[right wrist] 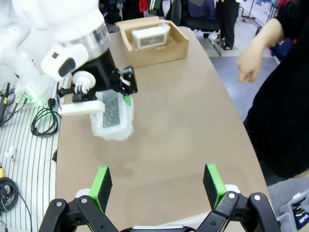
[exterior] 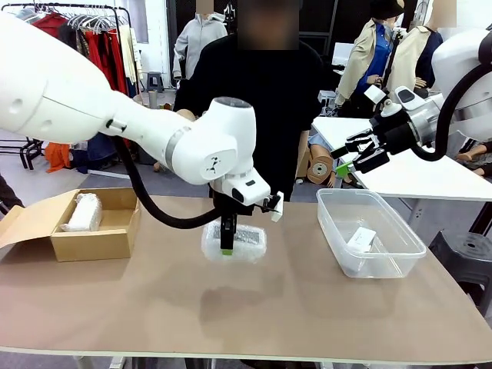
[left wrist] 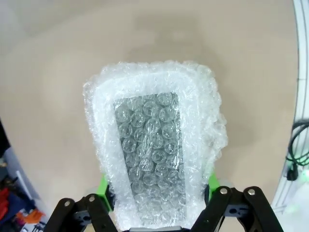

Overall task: Separate and place wrapped and unwrapped clocks.
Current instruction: Pick up the Digital clock indicated by the person, then if the picked Digital clock is wrapped, place it in the Package Box ; if not, place it in the Organizing box.

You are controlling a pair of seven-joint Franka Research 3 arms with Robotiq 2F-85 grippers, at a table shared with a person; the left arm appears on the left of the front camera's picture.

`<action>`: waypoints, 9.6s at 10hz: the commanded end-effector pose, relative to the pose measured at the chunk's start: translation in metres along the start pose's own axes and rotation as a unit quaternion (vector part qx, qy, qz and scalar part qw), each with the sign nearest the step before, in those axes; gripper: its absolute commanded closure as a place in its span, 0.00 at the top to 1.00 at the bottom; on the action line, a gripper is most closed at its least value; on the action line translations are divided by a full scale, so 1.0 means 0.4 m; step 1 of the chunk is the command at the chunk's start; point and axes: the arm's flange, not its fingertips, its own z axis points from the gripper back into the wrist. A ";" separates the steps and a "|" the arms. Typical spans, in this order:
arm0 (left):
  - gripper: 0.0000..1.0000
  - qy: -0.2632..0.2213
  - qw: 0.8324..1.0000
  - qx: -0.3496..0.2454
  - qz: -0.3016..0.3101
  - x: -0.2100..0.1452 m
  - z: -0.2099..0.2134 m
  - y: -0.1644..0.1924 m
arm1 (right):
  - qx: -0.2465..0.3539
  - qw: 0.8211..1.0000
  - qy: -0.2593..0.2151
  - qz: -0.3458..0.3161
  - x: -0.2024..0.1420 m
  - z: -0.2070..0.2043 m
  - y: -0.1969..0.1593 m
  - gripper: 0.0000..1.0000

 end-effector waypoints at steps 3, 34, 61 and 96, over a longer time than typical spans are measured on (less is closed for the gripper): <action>0.00 0.015 0.999 0.034 -0.003 -0.017 0.024 0.010 | -0.008 1.000 -0.002 -0.003 0.006 -0.005 0.000 1.00; 0.00 -0.006 0.993 0.102 -0.056 -0.014 0.560 0.100 | -0.008 1.000 -0.002 -0.003 0.006 -0.005 0.000 1.00; 0.00 0.111 0.631 0.118 0.759 -0.616 0.435 0.229 | -0.008 1.000 -0.002 -0.003 0.006 -0.005 0.000 1.00; 0.00 0.099 0.622 0.009 0.776 -0.816 -0.106 0.360 | -0.008 1.000 -0.002 -0.003 0.006 -0.005 0.000 1.00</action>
